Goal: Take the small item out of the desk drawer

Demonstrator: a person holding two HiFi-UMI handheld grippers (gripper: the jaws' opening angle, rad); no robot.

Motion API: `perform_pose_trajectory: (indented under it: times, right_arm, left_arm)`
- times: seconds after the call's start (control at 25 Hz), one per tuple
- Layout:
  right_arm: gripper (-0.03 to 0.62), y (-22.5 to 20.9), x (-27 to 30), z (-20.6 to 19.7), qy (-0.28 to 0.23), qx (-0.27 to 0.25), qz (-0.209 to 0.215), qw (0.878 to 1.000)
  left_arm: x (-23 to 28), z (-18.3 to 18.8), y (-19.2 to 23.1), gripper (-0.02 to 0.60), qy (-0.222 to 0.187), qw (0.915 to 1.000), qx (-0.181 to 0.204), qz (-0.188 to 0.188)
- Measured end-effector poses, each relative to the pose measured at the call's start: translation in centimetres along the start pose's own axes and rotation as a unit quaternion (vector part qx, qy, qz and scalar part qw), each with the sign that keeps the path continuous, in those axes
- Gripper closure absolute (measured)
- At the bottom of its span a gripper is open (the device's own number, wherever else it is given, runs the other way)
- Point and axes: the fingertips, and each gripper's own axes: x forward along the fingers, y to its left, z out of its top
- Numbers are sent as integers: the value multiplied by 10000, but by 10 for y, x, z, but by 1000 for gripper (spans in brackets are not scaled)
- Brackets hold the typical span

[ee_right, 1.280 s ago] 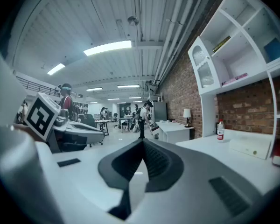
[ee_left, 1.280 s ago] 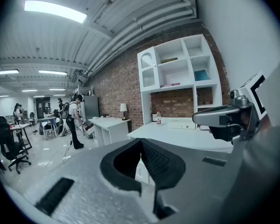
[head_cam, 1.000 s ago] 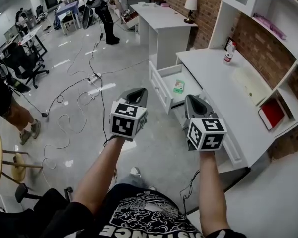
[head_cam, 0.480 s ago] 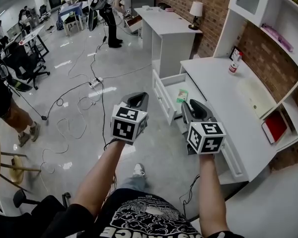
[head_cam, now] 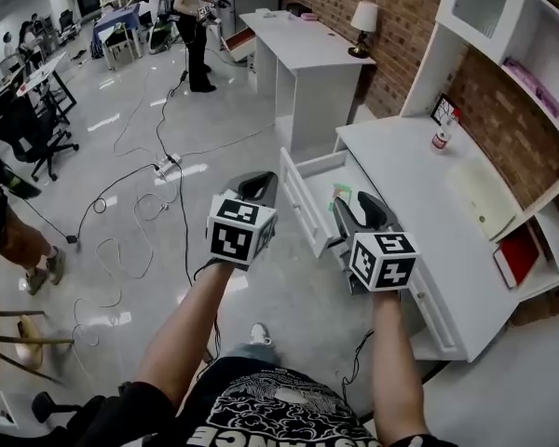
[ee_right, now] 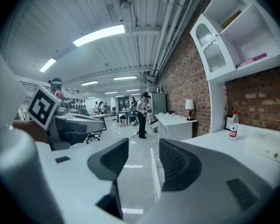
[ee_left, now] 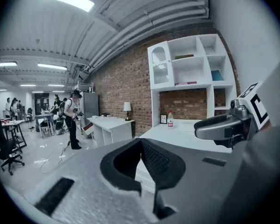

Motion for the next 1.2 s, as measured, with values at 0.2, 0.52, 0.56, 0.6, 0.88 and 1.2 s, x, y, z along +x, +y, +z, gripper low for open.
perform_pose_trajectory:
  times: [0.2,0.52,0.56,0.6,0.88,1.2]
  right_arm:
    - [348,-15,34,6,106,100,-225,9996]
    - [288,-26,79,16,262,204,-430,9985]
    - [281,-28,84,16,279,208,-471,9983]
    - [273,-30,87,17,290,213,-521,9980]
    - [223,-41,102,12,393,271,-757,9960]
    - [200,-58,113,8,419,452,-911,9939]
  left_arm:
    - [35,0,24,577,139,9996,-36,-223]
    - [79,4,60,577,183,9988,-114,-445]
    - [84,4,63,577,178,9986,-129,-482]
    - [88,4,65,577,177,9984,-143,-514]
    - [114,3,74,577,161,9973,-187,-685]
    - [134,4,71,577,271,9955,-128,-894]
